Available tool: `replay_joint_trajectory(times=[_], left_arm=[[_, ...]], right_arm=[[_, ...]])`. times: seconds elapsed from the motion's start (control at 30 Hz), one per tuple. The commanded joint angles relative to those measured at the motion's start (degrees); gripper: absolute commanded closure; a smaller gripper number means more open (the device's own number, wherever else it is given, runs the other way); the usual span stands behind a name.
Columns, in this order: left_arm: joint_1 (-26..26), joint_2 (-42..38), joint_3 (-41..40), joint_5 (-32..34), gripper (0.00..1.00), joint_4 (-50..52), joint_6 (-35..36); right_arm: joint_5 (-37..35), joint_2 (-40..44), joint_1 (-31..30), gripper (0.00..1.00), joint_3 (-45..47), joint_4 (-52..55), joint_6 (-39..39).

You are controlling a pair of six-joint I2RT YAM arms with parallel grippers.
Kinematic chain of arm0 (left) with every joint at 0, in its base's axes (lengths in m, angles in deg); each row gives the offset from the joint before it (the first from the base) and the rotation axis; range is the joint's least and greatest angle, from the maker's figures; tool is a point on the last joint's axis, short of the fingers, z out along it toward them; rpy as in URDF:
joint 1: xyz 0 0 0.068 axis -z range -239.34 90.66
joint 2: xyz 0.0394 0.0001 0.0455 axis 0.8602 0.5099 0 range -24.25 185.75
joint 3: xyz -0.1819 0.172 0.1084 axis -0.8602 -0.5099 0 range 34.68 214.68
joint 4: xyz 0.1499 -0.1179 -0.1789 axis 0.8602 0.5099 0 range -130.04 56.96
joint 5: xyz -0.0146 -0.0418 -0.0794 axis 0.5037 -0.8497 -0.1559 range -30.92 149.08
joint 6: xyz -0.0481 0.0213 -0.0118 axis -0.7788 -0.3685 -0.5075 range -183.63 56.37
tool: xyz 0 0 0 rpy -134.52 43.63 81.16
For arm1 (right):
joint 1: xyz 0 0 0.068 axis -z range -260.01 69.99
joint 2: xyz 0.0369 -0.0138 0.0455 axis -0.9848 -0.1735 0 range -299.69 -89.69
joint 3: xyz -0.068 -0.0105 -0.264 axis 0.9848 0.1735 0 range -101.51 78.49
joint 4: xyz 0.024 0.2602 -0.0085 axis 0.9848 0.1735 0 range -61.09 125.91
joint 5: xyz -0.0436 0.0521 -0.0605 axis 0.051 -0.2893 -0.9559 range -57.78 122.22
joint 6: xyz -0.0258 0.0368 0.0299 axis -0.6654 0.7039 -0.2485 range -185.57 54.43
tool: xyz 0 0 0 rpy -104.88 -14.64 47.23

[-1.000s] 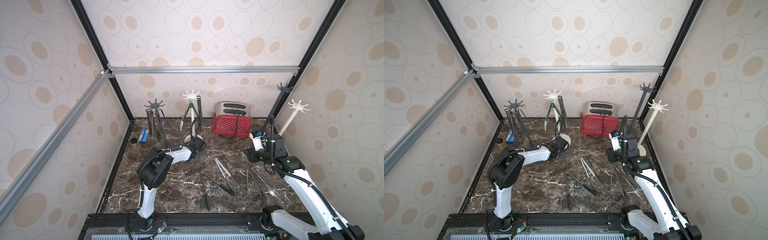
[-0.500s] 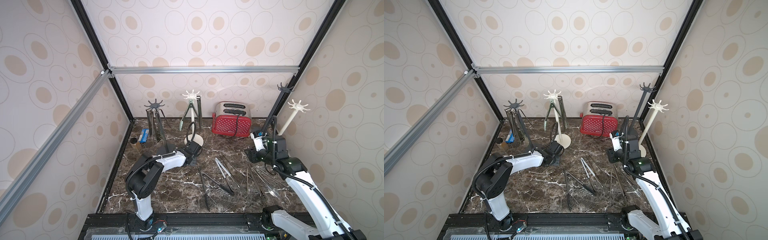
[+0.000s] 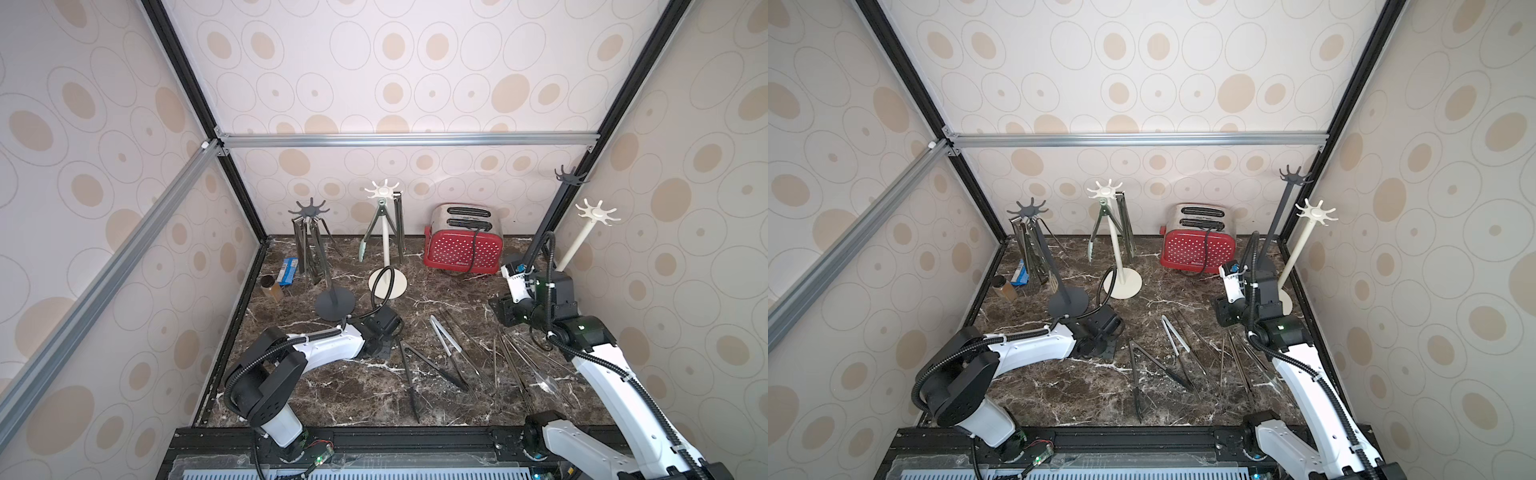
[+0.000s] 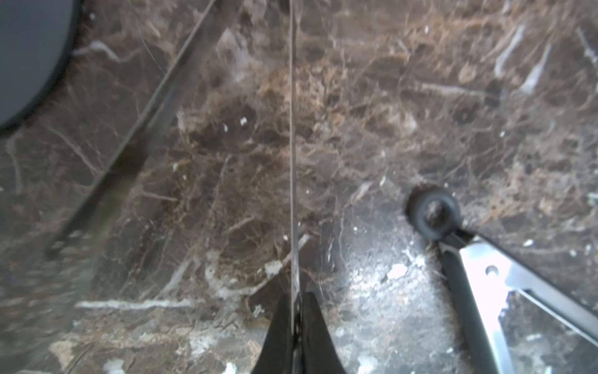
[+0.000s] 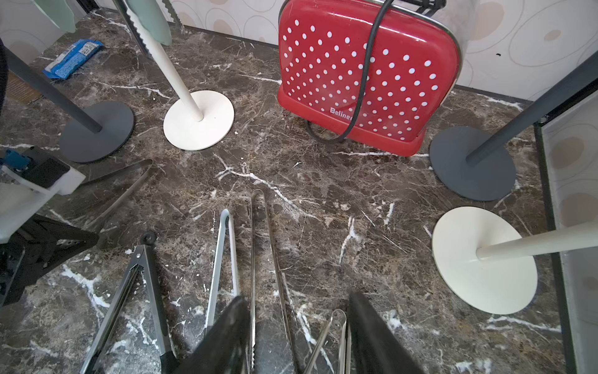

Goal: Hang food tongs on kitchen utensil racks
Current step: Move the food tongs to the center of the board, then pick up the food tongs from the center of the board.

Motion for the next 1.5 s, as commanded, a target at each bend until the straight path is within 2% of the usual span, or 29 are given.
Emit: replay_joint_trajectory(times=[0.0,0.27,0.53,0.97,1.3,1.37,1.4,1.47], left_arm=[[0.0,0.3,-0.3,-0.4,0.87,2.3,-2.0],[0.0,2.6,2.4,0.6,0.6,3.5,-1.0],[0.0,4.9,8.4,5.4,0.58,6.0,2.5],[-1.7,14.3,14.1,6.2,0.7,4.6,6.5],[-2.5,13.4,12.3,5.3,0.87,4.1,6.1],[-2.5,12.7,11.6,5.3,0.98,4.1,5.8],[-2.5,12.2,11.4,5.2,1.0,4.1,5.7],[-2.5,11.0,11.0,5.1,1.0,3.9,5.5]], right_arm=[[0.6,0.4,0.4,0.47,0.0,1.0,-0.5],[0.5,0.6,0.4,0.47,0.1,1.1,-0.6],[0.4,0.1,0.4,0.47,0.3,1.0,-0.6],[0.2,0.1,0.4,0.47,0.4,1.0,-0.7],[0.0,0.0,0.4,0.47,0.3,1.0,-0.7],[0.0,0.1,0.4,0.47,0.4,1.1,-0.8],[0.1,0.1,0.4,0.47,0.3,1.1,-0.7],[0.1,0.2,0.4,0.47,0.4,1.2,-0.7]])
